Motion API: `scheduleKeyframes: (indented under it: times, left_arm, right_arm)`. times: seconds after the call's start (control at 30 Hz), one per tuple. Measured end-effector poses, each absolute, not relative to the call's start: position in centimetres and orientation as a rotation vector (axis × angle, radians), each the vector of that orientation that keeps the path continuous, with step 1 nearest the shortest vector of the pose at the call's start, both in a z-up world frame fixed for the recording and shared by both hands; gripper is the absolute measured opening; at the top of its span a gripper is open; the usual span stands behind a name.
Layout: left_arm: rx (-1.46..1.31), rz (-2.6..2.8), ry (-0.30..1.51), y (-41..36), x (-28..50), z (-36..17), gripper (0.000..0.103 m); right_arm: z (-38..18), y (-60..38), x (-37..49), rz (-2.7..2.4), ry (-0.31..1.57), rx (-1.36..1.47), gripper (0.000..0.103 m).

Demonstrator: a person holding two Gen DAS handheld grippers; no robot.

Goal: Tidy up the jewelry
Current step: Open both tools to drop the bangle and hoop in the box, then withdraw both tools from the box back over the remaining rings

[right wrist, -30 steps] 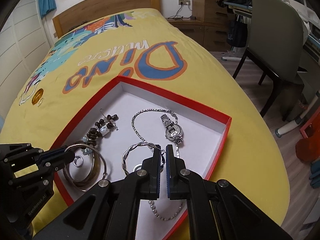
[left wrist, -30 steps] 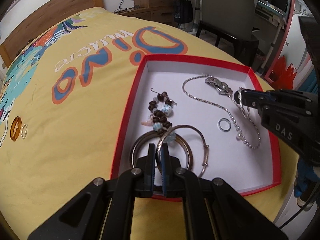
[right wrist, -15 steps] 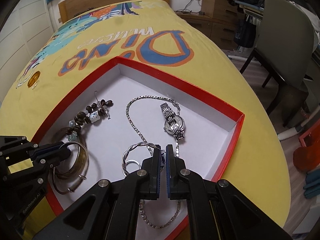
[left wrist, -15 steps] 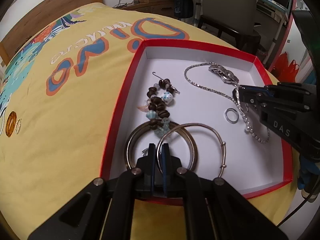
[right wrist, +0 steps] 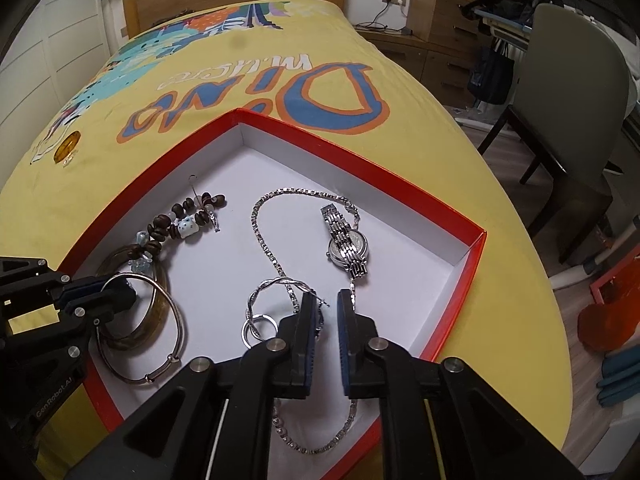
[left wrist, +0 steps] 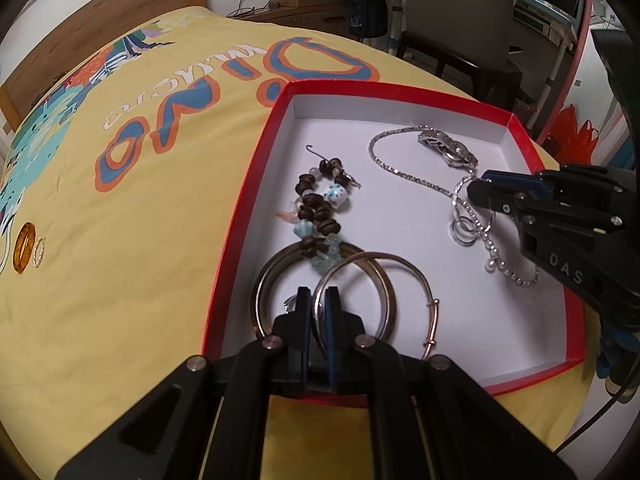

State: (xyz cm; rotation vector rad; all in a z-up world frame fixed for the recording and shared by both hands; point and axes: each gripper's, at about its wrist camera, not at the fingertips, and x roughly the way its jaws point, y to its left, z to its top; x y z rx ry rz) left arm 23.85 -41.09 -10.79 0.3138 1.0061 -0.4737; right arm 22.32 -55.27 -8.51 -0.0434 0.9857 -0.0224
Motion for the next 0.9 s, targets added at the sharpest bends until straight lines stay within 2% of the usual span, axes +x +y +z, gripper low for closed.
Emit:
scheduleKeyframes:
  times: [0.4,0.77,0.9]
  left_arm:
    - [0.305,-0.484,0.966,-40.8,22.7,-8.5,0.029]
    - [0.273,-0.478,0.936,-38.5,21.0,-5.9,0.031]
    - [0.262,-0.47,0.916,-37.4,20.3,-4.9,0.036]
  right_arm:
    - [-6.4,-55.5,20.9,-0.024,0.95,-0.004,0.021]
    - [-4.3,-54.9,19.3,-0.036,0.929,0.02,0.026]
    - [-3.7,-54.5,18.1,-0.044,0.923,0.034,0.03]
